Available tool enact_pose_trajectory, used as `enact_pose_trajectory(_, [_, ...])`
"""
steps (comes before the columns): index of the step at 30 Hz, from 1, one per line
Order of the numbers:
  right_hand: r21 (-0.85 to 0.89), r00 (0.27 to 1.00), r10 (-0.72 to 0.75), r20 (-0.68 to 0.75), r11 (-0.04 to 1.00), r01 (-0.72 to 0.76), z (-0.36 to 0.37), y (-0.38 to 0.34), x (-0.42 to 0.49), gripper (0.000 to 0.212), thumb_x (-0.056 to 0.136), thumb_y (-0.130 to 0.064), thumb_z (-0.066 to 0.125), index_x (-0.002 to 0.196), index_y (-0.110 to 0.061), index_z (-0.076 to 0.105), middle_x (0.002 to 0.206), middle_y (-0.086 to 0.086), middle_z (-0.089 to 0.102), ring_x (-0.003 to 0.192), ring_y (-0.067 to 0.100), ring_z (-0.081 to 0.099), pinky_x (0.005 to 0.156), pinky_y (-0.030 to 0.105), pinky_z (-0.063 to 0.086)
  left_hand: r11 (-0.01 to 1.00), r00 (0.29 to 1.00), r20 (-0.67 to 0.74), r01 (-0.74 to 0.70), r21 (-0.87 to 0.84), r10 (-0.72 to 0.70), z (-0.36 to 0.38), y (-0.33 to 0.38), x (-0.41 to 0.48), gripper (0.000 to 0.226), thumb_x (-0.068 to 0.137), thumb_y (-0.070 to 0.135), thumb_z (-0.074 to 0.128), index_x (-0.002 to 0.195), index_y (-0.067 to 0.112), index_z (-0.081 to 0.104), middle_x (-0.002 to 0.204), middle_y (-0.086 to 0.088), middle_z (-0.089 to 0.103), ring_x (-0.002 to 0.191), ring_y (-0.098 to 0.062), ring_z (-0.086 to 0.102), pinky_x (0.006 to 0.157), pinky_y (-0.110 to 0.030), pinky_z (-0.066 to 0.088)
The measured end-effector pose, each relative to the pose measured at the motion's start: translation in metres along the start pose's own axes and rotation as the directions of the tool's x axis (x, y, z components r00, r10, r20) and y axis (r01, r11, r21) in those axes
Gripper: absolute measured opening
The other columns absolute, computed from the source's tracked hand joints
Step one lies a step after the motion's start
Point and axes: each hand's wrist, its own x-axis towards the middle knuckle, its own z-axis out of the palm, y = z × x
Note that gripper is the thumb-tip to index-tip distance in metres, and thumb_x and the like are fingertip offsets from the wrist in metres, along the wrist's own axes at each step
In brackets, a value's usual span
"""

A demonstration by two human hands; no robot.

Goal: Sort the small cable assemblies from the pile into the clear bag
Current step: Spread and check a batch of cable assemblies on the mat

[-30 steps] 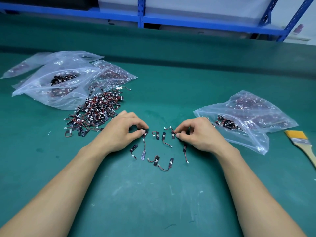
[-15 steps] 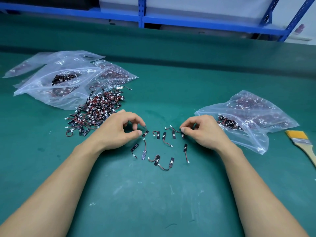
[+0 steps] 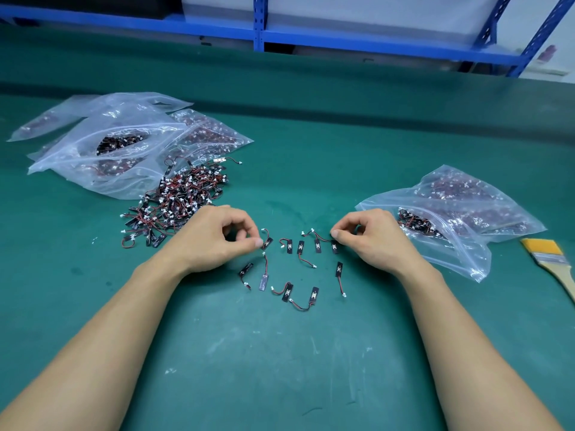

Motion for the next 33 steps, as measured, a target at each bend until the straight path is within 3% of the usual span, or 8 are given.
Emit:
enact_pose_trajectory(4, [0.002, 1.0, 0.009, -0.013, 1.0, -0.009, 0.001, 0.001, 0.0, 0.015, 0.086, -0.025, 0.072, 0.072, -0.029, 0.074, 0.065, -0.016, 0.067, 0.06, 0.0, 0.052, 0.057, 0.018, 0.037, 0.997, 0.992, -0.104, 0.073, 0.011, -0.071, 0.007, -0.003, 0.004, 0.006, 0.088, 0.02, 0.073, 0.087, 0.025, 0.072, 0.06, 0.004, 0.06, 0.049, -0.007, 0.041, 0.054, -0.012, 0.032])
enact_pose_trajectory(11, [-0.012, 0.999, 0.013, -0.034, 1.0, -0.013, 0.003, 0.002, 0.001, 0.015, 0.086, -0.026, 0.072, 0.071, -0.029, 0.074, 0.066, -0.018, 0.066, 0.062, 0.0, 0.054, 0.06, 0.02, 0.041, 0.99, 0.981, -0.138, 0.139, 0.008, -0.137, 0.012, -0.007, 0.006, 0.019, 0.097, 0.031, 0.06, 0.085, 0.027, 0.074, 0.061, 0.011, 0.063, 0.055, -0.006, 0.05, 0.057, -0.017, 0.038])
enact_pose_trajectory(19, [-0.035, 0.999, -0.007, -0.04, 0.999, 0.005, 0.004, 0.002, 0.001, 0.016, 0.085, -0.026, 0.072, 0.07, -0.03, 0.073, 0.065, -0.016, 0.066, 0.062, 0.0, 0.054, 0.055, 0.012, 0.037, 0.988, 0.977, -0.15, 0.148, -0.038, -0.152, 0.012, -0.008, 0.006, 0.013, 0.095, 0.028, 0.064, 0.084, 0.028, 0.071, 0.061, 0.011, 0.065, 0.052, -0.003, 0.051, 0.055, -0.011, 0.036])
enact_pose_trajectory(33, [-0.009, 0.999, -0.014, -0.048, 1.0, 0.013, 0.005, 0.004, 0.003, 0.017, 0.085, -0.025, 0.071, 0.069, -0.03, 0.073, 0.066, -0.016, 0.067, 0.059, 0.0, 0.053, 0.056, 0.013, 0.04, 0.991, 0.982, -0.134, 0.134, -0.017, -0.135, 0.012, -0.006, 0.006, 0.011, 0.094, 0.021, 0.066, 0.085, 0.024, 0.073, 0.061, 0.012, 0.065, 0.05, -0.002, 0.05, 0.053, -0.01, 0.035])
